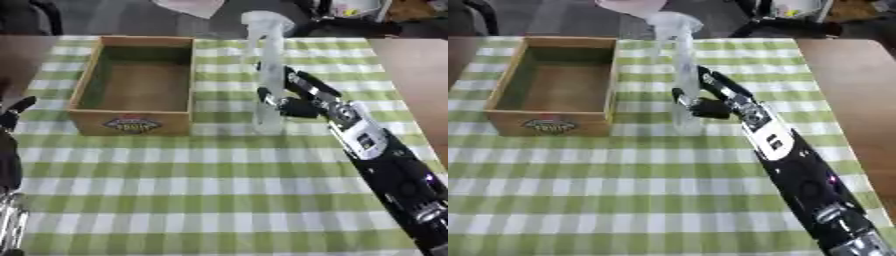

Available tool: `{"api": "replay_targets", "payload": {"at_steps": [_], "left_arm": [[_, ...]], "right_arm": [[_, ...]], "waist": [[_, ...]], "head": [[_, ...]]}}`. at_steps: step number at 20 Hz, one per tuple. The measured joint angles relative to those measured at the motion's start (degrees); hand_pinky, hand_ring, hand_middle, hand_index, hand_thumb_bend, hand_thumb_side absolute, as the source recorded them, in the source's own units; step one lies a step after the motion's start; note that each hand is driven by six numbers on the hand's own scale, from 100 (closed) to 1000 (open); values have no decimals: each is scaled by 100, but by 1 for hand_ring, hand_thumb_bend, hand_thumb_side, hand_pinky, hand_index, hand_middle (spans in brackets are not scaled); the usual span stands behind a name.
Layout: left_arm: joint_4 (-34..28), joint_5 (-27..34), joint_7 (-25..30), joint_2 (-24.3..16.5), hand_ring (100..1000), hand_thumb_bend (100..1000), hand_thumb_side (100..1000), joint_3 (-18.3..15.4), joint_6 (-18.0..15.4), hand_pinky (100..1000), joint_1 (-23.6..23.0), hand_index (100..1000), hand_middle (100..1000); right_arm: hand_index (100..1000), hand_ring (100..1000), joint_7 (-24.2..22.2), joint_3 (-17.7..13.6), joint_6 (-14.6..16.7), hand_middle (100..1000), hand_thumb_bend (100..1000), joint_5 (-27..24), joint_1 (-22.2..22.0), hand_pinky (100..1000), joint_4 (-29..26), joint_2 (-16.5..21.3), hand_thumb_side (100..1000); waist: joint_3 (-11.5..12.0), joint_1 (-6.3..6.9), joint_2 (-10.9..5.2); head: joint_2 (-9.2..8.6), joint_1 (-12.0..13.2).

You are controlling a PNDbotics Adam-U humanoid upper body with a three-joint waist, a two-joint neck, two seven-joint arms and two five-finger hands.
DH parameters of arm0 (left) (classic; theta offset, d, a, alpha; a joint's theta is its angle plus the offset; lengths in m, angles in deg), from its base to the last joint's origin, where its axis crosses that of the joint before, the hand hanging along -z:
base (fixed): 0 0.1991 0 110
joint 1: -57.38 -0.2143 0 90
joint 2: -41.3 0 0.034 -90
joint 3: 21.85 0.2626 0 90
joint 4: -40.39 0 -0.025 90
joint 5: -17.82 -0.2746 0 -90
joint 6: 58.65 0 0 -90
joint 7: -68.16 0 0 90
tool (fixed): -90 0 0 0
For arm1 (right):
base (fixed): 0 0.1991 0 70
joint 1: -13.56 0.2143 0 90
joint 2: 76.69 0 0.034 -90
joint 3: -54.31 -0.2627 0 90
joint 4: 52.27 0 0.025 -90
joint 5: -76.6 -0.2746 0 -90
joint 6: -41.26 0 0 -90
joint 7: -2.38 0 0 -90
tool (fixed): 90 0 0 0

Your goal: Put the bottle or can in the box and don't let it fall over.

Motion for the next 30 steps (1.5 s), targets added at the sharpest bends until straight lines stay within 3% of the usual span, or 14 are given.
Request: {"api": "replay_targets", "payload": {"at_steps": [2,4,5,6,7,9,11,20,30], "left_arm": [[0,0,1,0,1000,237,853,0,-1,803,1,988,1000],[0,1,1,1,1000,236,853,0,-1,803,1,989,1000],[0,1,1,1,1000,236,854,0,-1,803,1,989,1000],[0,1,1,1,1000,236,854,0,-1,803,1,989,1000],[0,1,1,1,1000,235,854,0,-1,803,1,989,1000],[0,2,2,1,1000,236,854,0,-1,803,1,988,1000],[-1,2,2,1,1000,236,854,0,-1,803,1,989,1000],[-1,7,2,1,1000,233,855,0,-1,803,2,989,1000],[-1,13,1,2,1000,234,857,0,-1,803,2,989,1000]], "right_arm": [[967,788,41,-1,21,954,100,53,0,831,67,-18,553],[903,787,88,-5,45,950,100,88,0,831,119,-44,450],[797,786,114,-7,62,943,100,106,0,830,134,-59,317],[736,785,154,-15,77,939,100,123,0,831,142,-68,248],[614,782,209,-24,87,925,100,131,0,831,151,-78,100],[482,771,350,-35,98,896,100,152,0,828,152,-101,100],[418,744,529,-41,92,857,100,158,-2,827,152,-102,100],[346,670,1005,-81,86,791,100,66,-55,816,149,-100,100],[343,665,1080,-102,-140,788,100,-681,10,817,-352,36,100]], "waist": [[0,0,3],[0,0,5],[1,0,5],[2,0,5],[3,0,6],[5,0,7],[6,0,7],[8,0,17],[11,-14,17]], "head": [[0,-2],[-1,-3],[-1,-3],[-1,-4],[-1,-5],[-1,-6],[-1,-7],[-1,-28],[-2,-47]]}}
